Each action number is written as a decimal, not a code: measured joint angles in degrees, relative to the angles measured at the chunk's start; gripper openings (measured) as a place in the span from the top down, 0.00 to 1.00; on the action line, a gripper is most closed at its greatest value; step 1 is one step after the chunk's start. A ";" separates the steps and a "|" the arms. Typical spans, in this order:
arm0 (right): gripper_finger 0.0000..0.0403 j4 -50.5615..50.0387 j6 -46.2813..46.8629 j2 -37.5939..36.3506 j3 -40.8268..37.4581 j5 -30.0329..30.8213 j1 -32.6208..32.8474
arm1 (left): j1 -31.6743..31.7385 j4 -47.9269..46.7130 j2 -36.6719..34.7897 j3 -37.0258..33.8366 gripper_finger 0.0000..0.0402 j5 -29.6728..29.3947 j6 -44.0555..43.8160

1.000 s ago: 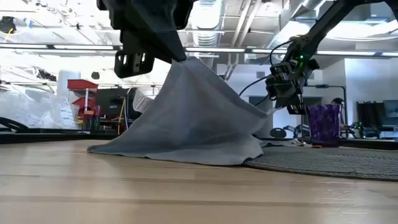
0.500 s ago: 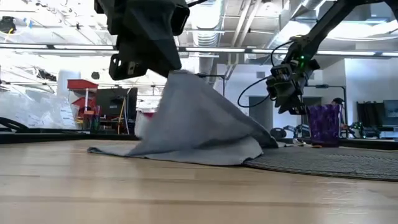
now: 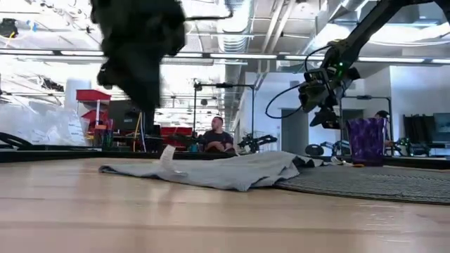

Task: Set table place
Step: Fold the light gray table napkin on the table

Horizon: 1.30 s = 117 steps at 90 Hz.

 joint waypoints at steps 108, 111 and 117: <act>0.55 0.07 1.25 0.00 0.02 -1.53 -0.74 | 6.74 40.15 -3.57 -29.80 0.79 13.10 -12.33; 0.55 0.01 1.25 0.00 0.02 -1.55 -0.68 | 6.73 39.55 -3.65 -29.81 0.86 13.55 -12.24; 0.55 0.05 1.29 0.00 0.02 -1.55 -0.63 | 6.48 38.35 -4.87 -29.86 0.96 14.94 -11.95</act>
